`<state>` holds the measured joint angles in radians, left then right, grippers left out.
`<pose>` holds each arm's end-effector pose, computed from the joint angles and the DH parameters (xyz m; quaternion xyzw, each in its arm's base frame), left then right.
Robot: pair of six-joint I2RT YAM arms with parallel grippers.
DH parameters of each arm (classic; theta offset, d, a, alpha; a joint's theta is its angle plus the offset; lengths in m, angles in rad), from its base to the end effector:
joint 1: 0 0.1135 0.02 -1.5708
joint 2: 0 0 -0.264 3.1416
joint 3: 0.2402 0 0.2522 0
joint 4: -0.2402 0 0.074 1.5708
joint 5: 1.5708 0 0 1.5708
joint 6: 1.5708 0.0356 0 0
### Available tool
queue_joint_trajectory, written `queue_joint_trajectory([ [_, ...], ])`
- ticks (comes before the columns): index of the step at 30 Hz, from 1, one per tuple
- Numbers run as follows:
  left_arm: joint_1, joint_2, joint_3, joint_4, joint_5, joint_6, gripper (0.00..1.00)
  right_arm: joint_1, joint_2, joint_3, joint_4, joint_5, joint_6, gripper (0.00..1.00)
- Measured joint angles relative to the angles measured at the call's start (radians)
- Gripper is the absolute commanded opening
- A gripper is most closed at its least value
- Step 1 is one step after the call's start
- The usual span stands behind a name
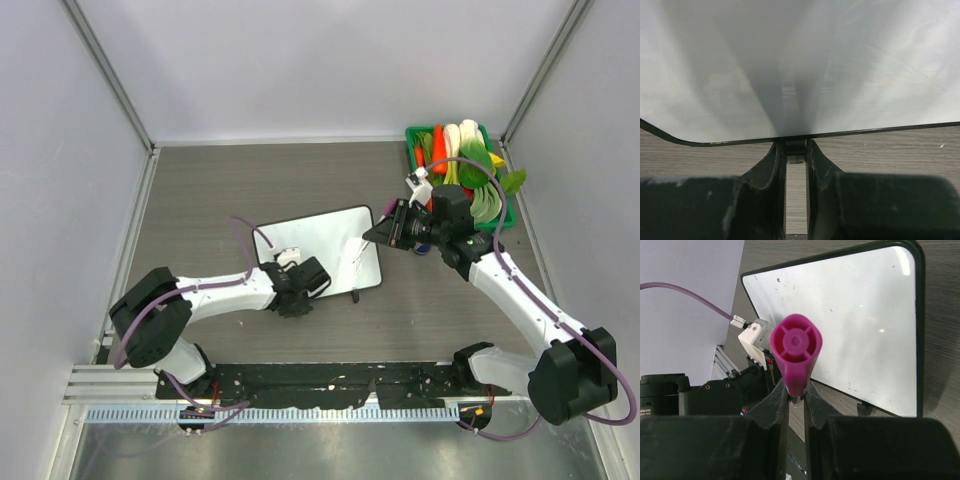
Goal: Write a sentence on the whiteboard
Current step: Move the whiteboard stand to the center of the board, then pass from the right arm to the left
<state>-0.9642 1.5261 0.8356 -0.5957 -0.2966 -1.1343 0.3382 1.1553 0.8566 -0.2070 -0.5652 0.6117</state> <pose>0.1600 -0.2123 0.1638 -0.1040 0.9737 -0.0487 0.1967 0.2354 0.1030 0.2899 -0.0275 0.8389 0.4366 0.3238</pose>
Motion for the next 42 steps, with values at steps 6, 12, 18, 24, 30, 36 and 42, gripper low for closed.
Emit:
queue_joint_trajectory([
  [6,-0.082,0.056,0.054,-0.020,-0.035,-0.050,0.00,0.000,-0.019,0.000,0.000,0.003,0.000,0.01],
  [12,-0.131,0.063,0.062,-0.019,-0.034,-0.076,0.01,0.000,-0.029,0.000,-0.003,0.006,0.000,0.01],
  [18,-0.154,0.070,0.073,-0.026,-0.016,-0.094,0.12,0.000,-0.033,-0.002,-0.004,0.007,0.000,0.01],
  [24,-0.190,0.097,0.101,-0.032,0.016,-0.098,0.45,0.000,-0.035,-0.004,-0.004,0.007,0.000,0.02],
  [30,-0.216,0.092,0.107,0.006,0.072,-0.116,0.82,0.000,-0.043,-0.006,-0.006,0.008,0.000,0.01],
  [36,-0.255,0.047,0.088,-0.026,0.069,-0.132,0.87,0.000,-0.071,-0.015,-0.007,0.008,0.000,0.01],
  [42,-0.307,-0.084,0.082,-0.047,0.051,-0.137,0.87,0.000,-0.164,-0.062,-0.010,-0.001,0.000,0.01],
])
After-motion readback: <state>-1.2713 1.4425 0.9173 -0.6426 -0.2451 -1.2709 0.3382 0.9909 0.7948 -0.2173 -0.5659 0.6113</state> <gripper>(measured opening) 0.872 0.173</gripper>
